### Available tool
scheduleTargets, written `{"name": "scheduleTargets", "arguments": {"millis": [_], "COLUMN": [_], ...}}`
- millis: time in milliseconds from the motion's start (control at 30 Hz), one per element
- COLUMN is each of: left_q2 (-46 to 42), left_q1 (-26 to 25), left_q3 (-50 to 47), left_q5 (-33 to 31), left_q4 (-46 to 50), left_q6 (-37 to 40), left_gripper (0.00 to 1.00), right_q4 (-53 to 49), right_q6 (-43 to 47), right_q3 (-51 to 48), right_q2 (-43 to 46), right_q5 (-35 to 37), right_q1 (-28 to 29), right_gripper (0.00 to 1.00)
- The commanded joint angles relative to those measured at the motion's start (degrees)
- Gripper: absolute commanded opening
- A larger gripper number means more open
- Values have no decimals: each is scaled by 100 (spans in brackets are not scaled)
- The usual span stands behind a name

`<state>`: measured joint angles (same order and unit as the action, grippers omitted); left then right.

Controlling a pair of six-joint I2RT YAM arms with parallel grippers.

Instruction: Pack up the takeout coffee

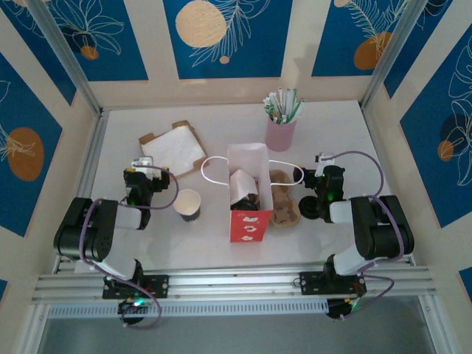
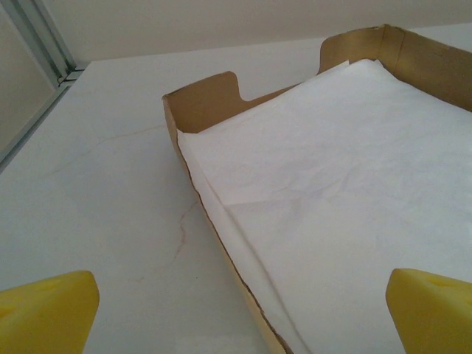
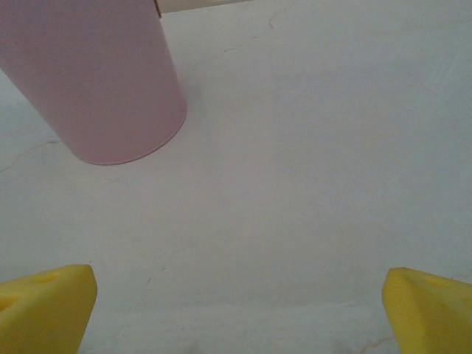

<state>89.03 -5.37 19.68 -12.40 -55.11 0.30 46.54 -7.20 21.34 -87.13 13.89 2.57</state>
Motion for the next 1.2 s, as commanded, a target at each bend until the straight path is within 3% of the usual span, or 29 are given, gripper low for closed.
{"name": "scheduleTargets", "arguments": {"millis": [0,200,1167], "left_q2": [53,65,44], "left_q1": [56,54,57], "left_q3": [114,114,89], "left_q5": [80,81,203], "left_q4": [29,-5,-21], "left_q6": [61,67,112], "left_gripper": [100,100,100], "right_q4": [189,45,51], "right_q6": [187,124,121], "right_q3": [156,220,210], "right_q2": [-23,-23,-14], "right_q5": [-245,-571,-613], "right_q1": [-27,-177,-187], "right_gripper": [99,99,99]}}
